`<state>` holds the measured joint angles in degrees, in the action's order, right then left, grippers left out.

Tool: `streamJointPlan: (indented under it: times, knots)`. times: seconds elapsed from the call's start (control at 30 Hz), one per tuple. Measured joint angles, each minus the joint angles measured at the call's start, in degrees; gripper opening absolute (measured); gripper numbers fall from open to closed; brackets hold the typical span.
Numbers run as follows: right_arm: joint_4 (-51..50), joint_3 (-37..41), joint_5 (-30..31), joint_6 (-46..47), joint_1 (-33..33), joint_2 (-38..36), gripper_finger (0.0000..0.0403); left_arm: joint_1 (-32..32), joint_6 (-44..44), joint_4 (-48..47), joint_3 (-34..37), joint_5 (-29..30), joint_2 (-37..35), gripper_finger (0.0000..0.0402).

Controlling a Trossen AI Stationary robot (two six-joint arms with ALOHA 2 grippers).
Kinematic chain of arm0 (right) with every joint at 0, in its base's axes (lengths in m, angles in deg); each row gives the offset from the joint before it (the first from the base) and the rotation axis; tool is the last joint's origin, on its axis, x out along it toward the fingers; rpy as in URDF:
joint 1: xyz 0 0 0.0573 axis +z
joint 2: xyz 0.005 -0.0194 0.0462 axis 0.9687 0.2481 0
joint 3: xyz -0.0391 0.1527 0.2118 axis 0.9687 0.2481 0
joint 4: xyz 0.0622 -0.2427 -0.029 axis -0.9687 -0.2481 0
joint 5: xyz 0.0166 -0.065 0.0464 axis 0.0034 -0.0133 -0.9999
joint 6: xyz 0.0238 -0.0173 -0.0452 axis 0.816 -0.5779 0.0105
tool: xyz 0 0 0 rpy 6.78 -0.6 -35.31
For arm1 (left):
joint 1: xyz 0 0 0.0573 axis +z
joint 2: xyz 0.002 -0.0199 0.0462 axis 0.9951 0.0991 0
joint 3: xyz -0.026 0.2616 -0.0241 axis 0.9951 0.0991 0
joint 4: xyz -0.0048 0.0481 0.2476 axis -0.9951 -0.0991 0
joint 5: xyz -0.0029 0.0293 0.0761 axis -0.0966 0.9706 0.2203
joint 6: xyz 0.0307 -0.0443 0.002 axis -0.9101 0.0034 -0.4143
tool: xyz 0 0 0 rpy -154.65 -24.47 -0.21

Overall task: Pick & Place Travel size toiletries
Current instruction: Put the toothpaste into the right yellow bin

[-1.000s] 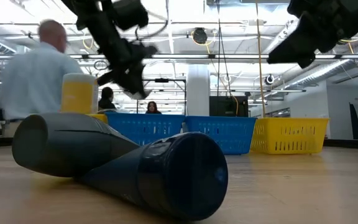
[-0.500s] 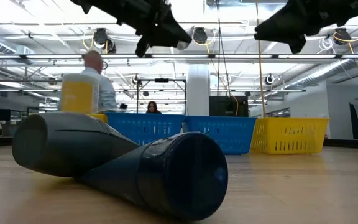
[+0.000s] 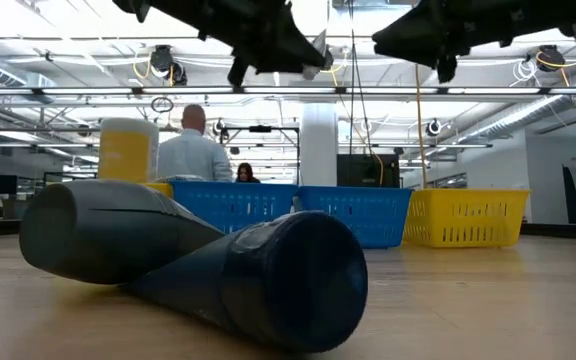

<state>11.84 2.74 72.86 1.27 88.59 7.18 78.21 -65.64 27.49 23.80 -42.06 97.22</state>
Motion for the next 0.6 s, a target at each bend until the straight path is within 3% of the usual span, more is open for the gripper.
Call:
streamJointPlan:
  times: [0.6]
  knots:
    - [16.5, 0.0, -11.4, 1.2, -7.2, 8.9, 0.0089, -1.6, -5.8, 9.2, -0.3, 3.4, 5.2, 0.0041]
